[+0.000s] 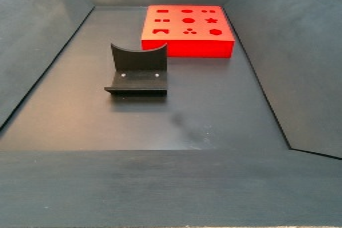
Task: Pick up the oval object. Move up. Move to above the board. Insert the oval object.
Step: Move to above the board, then insert the oval object.
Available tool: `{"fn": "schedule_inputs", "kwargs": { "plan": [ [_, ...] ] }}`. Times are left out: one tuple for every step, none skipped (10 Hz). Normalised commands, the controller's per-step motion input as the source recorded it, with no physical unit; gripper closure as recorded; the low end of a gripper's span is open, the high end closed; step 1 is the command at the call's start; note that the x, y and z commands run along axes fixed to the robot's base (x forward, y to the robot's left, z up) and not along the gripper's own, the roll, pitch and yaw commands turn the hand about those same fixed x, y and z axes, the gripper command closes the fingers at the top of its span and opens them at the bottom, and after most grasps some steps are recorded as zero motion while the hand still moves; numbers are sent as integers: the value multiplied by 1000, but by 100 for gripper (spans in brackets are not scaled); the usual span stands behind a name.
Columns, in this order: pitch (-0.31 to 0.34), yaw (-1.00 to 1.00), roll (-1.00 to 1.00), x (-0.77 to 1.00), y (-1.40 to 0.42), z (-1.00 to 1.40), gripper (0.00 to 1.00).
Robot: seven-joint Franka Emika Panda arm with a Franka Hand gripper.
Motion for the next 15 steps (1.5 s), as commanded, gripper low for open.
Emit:
{"fn": "schedule_inputs", "kwargs": {
  "plan": [
    [16, 1000, 63, -8, 14, 10, 100],
    [19, 1000, 68, -9, 9, 6, 100],
    [20, 1000, 73, -8, 5, 8, 100],
    [23, 1000, 82, -6, 2, 9, 100],
    [25, 1000, 86, -6, 1, 9, 100],
    [28, 1000, 98, -5, 0, 11, 100],
    [31, 1000, 109, -3, -1, 12, 100],
    [35, 1000, 129, 0, -3, 14, 100],
    [38, 1000, 143, 1, -4, 14, 100],
    [46, 1000, 183, 6, -7, 17, 100],
    [50, 809, 210, 11, -11, 19, 100],
    [47, 547, 198, 16, -15, 22, 100],
    [47, 398, 184, 19, -16, 23, 100],
    [0, 0, 10, 0, 0, 0, 100],
    [0, 0, 14, 0, 0, -49, 100]
  ]
}}
